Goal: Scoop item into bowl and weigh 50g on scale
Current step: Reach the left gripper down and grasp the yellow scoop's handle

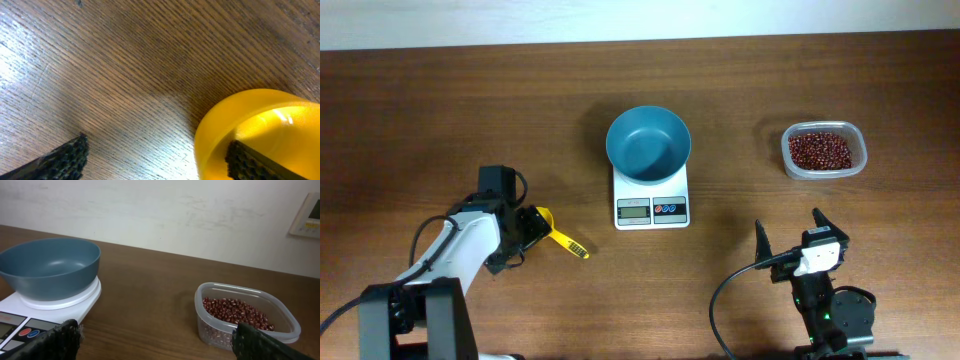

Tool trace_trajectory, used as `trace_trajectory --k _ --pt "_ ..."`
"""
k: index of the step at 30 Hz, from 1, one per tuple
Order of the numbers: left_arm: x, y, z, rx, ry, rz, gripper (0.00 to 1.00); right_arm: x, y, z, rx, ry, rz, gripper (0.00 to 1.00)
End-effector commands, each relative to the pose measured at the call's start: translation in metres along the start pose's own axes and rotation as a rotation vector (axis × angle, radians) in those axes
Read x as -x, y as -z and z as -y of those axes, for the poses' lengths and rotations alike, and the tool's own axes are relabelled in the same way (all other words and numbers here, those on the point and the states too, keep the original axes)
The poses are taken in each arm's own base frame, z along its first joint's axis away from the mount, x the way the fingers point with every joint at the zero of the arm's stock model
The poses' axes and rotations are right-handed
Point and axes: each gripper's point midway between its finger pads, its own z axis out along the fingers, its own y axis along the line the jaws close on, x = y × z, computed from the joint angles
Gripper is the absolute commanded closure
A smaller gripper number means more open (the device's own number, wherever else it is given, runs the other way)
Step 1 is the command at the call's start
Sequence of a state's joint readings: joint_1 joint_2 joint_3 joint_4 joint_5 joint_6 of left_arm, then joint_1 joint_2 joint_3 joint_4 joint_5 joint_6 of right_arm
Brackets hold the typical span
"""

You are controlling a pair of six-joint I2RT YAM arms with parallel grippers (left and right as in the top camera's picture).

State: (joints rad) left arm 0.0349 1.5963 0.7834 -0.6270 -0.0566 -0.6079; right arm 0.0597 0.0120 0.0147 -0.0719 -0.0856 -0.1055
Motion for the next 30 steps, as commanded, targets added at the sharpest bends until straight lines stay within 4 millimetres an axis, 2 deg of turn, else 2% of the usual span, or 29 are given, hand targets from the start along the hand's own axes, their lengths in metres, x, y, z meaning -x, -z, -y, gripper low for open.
trace_trajectory --k 1,2,4,6,7,8,12,16,21,26,27,28,30 --pt "-0.007 -0.005 -0.002 -0.002 0.009 -0.025 0.22 -0.003 0.000 0.000 -0.003 -0.005 -0.001 0.01" --pt "-0.007 -0.005 -0.001 -0.003 0.009 -0.024 0.27 -0.003 0.000 0.000 -0.003 -0.005 -0.001 0.01" --pt "-0.006 -0.005 -0.001 -0.005 0.010 -0.021 0.27 -0.003 0.000 0.000 -0.003 -0.005 -0.001 0.01" --pt "-0.005 -0.005 0.000 -0.009 0.010 -0.014 0.17 -0.003 0.000 0.000 -0.003 -0.005 -0.001 0.01" --pt "-0.004 -0.005 0.001 -0.012 0.010 -0.010 0.07 -0.003 0.000 0.000 -0.003 -0.005 -0.001 0.01" --pt "-0.003 -0.005 0.001 -0.013 0.010 -0.008 0.03 -0.003 0.000 0.000 -0.003 -0.005 -0.001 0.01" --pt "0.003 -0.005 0.004 -0.022 0.011 0.018 0.00 -0.003 0.000 0.000 -0.003 -0.005 -0.001 0.01" --pt "0.006 -0.005 0.006 -0.031 0.002 0.029 0.08 -0.003 0.000 0.000 -0.003 -0.005 -0.001 0.01" --pt "0.008 -0.004 0.007 -0.035 -0.057 0.038 0.05 -0.003 0.000 0.000 -0.003 -0.005 -0.001 0.01" --pt "0.016 -0.004 0.013 -0.053 -0.145 0.074 0.05 -0.003 0.000 0.000 -0.003 -0.005 -0.001 0.01" --pt "0.017 -0.003 0.014 -0.056 -0.148 0.080 0.08 -0.003 0.000 0.000 -0.003 -0.005 -0.001 0.01" --pt "0.018 -0.003 0.015 -0.059 -0.148 0.083 0.16 -0.003 0.000 0.000 -0.003 -0.005 -0.001 0.01" --pt "0.020 -0.003 0.016 -0.062 -0.147 0.089 0.24 -0.003 0.000 0.000 -0.003 -0.005 -0.001 0.01"
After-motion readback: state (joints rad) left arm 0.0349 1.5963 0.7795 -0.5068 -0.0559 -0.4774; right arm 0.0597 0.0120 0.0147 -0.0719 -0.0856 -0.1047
